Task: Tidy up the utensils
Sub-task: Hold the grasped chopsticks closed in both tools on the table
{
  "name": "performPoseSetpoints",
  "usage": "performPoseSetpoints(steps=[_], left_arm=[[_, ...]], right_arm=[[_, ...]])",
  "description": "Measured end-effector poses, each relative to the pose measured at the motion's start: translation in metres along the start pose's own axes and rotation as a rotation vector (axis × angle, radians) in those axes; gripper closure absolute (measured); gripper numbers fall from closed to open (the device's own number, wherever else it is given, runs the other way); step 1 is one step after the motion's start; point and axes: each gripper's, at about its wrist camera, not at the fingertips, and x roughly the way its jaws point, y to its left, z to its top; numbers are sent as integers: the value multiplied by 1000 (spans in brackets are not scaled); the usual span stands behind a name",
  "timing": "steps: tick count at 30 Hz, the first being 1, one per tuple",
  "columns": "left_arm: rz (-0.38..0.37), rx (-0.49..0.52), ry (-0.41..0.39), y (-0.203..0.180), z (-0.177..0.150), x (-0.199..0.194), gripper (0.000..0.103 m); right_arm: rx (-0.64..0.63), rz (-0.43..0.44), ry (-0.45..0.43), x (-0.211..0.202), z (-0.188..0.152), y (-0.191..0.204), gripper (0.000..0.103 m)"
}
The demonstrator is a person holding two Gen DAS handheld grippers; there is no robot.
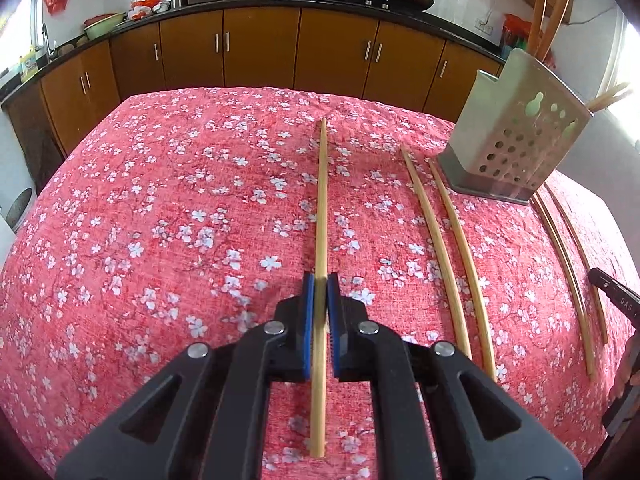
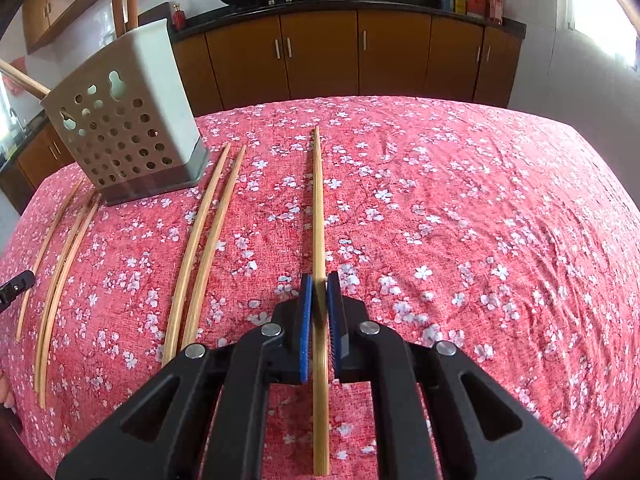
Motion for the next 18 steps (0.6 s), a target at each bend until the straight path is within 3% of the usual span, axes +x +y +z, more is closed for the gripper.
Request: performPoseSetpoints(steps=[18], left_arm=[[3,-3,3,-3,0,2,94]], right_arm=[[3,-1,1,0,1,1,94]])
